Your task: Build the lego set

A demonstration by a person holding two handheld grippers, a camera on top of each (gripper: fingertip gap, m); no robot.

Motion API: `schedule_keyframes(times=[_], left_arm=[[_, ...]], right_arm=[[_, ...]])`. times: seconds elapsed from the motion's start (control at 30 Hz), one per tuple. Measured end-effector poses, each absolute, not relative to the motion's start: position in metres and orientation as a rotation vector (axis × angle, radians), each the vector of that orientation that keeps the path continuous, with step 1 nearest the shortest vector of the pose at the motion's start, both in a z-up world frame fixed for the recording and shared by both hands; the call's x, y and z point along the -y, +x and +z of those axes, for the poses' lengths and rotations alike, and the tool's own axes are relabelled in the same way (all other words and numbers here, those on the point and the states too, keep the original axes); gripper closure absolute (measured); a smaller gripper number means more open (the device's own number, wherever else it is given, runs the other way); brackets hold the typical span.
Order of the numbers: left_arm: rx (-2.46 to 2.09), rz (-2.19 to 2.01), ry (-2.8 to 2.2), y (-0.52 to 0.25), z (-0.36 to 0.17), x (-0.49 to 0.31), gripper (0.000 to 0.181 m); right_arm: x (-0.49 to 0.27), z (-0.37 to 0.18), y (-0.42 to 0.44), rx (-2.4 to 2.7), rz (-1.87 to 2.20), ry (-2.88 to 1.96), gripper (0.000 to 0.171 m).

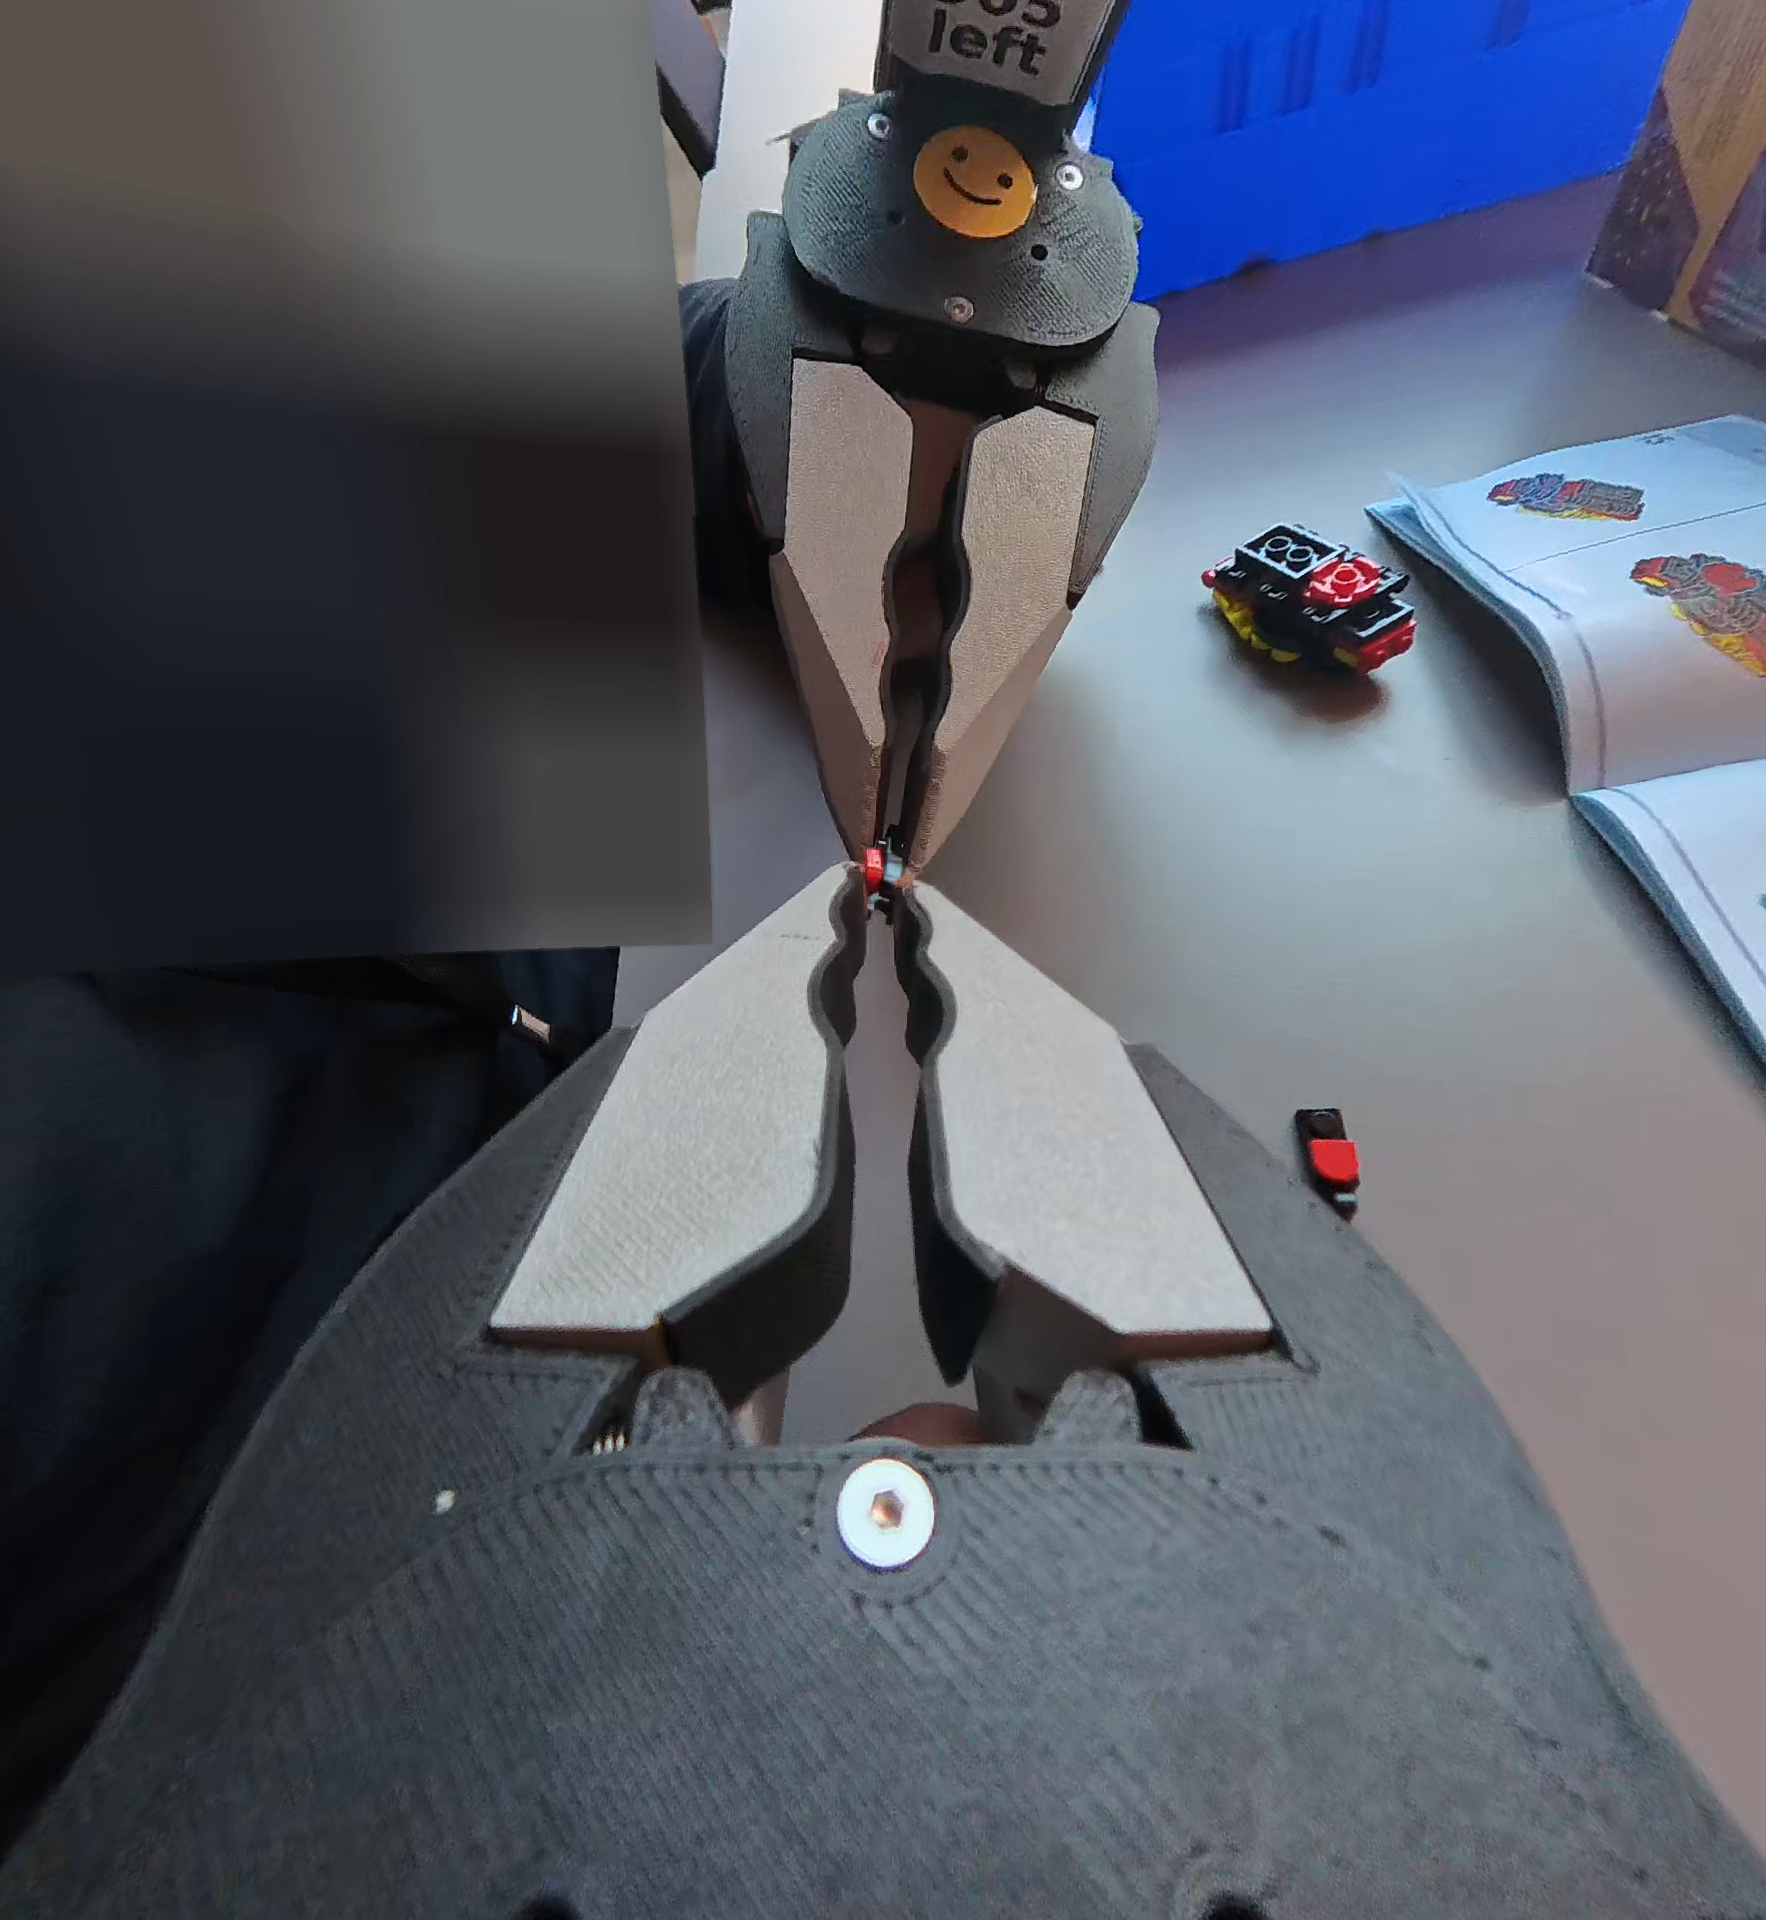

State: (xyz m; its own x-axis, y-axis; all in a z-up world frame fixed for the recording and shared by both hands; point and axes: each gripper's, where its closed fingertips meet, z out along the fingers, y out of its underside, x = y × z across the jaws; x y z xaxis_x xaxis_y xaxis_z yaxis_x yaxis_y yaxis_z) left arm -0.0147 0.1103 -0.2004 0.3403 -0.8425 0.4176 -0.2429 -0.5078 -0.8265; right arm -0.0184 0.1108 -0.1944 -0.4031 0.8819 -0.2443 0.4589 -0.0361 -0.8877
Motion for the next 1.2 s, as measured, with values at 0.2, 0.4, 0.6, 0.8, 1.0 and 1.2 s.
schedule_keyframes(times=[0.2,0.4,0.6,0.8,1.0,1.2], left_arm=[[-0.909,-1.211,-1.967,-0.0167,-0.201,-0.1113,0.18],[-0.896,-1.195,-1.949,-0.0141,-0.1989,-0.1134,0.18],[-0.949,-1.095,-1.949,-0.0123,-0.2033,-0.1133,0.18],[-0.936,-1.091,-1.965,-0.0113,-0.2047,-0.1138,0.18],[-0.896,-1.136,-1.975,-0.0091,-0.2032,-0.1123,0.18],[-1.003,-1.069,-1.922,-0.0113,-0.2033,-0.1092,0.18]], right_arm=[[-0.1133,-0.1936,-0.0215,1.764,1.516,-1.448,0.168],[-0.1152,-0.1916,-0.022,1.752,1.434,-1.421,0.165],[-0.1146,-0.1956,-0.0209,1.764,1.423,-1.432,0.166],[-0.115,-0.1972,-0.0204,1.792,1.346,-1.394,0.166],[-0.1131,-0.1972,-0.0188,1.819,1.202,-1.344,0.168],[-0.1094,-0.1968,-0.0201,1.87,1.176,-1.263,0.168]])
